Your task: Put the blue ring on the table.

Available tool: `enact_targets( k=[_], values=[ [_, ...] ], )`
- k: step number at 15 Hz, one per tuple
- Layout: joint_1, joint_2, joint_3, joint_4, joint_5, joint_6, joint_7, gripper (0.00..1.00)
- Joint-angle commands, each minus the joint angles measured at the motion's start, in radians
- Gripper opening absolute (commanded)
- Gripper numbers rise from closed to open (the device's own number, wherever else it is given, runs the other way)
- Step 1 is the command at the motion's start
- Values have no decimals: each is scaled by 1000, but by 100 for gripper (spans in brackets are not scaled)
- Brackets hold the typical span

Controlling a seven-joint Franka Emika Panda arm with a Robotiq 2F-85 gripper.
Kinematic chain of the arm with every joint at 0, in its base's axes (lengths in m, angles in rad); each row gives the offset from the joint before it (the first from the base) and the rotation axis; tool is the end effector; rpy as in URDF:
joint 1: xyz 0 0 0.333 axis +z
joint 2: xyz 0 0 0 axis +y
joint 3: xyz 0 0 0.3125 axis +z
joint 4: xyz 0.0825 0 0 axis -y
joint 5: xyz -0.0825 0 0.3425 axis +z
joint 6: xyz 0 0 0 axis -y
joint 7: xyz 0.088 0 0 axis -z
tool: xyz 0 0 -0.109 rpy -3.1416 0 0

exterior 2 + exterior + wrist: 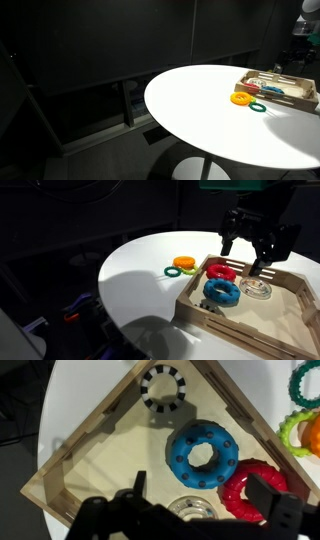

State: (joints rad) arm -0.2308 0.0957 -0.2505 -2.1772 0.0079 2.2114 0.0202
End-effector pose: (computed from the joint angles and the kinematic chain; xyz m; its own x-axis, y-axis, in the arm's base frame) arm 0.4508 -0.2337 0.3653 0.8730 -0.4843 -0.0580 -0.4841 -0.8748 0.0188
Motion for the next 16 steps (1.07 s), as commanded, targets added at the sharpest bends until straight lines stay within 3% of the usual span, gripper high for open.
enact_targets(
  k=[1,16],
  values=[
    [-8,40,-6,-11,-28,51,31,100],
    [1,175,-27,-4,-54,112,107,100]
  ],
)
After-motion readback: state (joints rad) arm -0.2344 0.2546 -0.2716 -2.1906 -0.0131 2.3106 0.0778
